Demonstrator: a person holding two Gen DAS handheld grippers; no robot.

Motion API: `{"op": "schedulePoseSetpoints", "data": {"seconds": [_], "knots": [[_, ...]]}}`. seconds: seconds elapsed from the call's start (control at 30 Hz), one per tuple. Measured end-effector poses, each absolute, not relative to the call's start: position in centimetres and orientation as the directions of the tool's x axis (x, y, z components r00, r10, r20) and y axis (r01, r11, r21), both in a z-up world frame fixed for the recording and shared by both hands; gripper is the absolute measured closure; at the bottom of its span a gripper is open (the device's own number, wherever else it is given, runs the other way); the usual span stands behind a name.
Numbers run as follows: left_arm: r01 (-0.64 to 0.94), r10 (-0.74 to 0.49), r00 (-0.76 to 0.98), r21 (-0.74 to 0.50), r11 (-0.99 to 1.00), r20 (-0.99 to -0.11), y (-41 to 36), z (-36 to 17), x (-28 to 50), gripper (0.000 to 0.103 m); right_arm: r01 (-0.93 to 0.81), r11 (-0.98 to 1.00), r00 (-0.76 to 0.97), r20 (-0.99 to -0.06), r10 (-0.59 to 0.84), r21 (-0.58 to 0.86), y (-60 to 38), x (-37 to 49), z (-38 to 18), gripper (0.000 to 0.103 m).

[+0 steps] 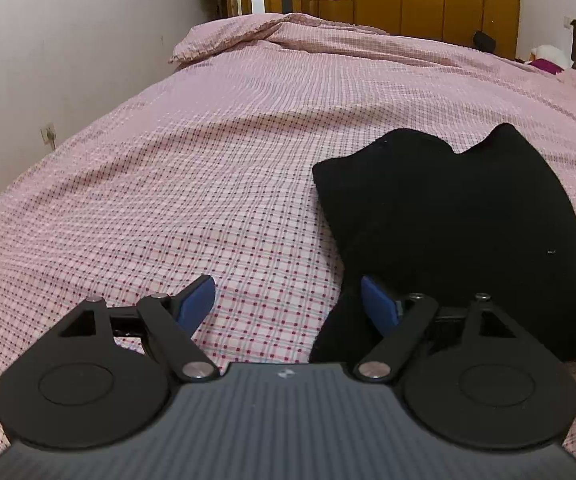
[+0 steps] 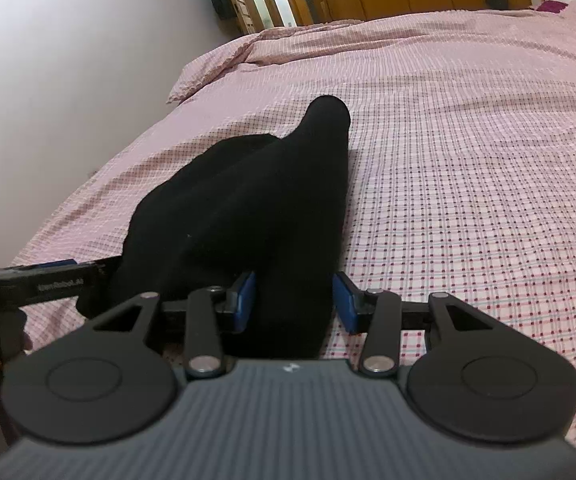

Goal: Fold small clothes

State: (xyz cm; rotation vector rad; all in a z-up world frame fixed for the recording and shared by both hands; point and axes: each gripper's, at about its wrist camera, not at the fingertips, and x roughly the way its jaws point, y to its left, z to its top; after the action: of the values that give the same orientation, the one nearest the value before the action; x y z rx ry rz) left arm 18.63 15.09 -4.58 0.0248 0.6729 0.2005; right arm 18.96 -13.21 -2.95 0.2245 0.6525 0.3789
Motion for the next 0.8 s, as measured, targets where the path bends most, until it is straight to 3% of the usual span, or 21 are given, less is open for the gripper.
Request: {"op": "schedulePoseSetpoints", "data": {"seconds": [0.3, 0.37, 0.43, 0.57, 0.8], "knots": [[-0.115, 0.058, 0.787, -0.053, 0.992, -0.614, 15.0, -1.0, 18.0, 0.019, -0.253, 0.915, 0.784, -0.487, 0.385, 0.316, -14.7, 18.0, -1.1, 0.056], [-0.100, 0.023, 0.790, -0.092, 0.991, -0.612, 14.8, -0.2, 18.0, 0.019, -0.251, 0.907, 0.793, -0.465, 0.394, 0.339, -15.3, 18.1, -0.6, 0.038], [-0.087, -0.011, 0.792, -0.130, 0.988, -0.611, 14.7, 0.3, 18.3, 0.018, -0.255, 0.890, 0.792, -0.447, 0.416, 0.377, -15.9, 18.5, -0.3, 0.033], [-0.061, -0.065, 0.781, -0.179, 0.982, -0.621, 14.5, 0.6, 19.2, 0.017, -0.243, 0.866, 0.771, -0.454, 0.446, 0.437, -16.3, 20.0, -0.1, 0.033], [-0.096, -0.056, 0.706, -0.174, 0.980, -0.706, 14.6, -1.6, 22.4, 0.015, -0.258, 0.855, 0.730, -0.489, 0.478, 0.450, -15.9, 22.6, -1.2, 0.033]]}}
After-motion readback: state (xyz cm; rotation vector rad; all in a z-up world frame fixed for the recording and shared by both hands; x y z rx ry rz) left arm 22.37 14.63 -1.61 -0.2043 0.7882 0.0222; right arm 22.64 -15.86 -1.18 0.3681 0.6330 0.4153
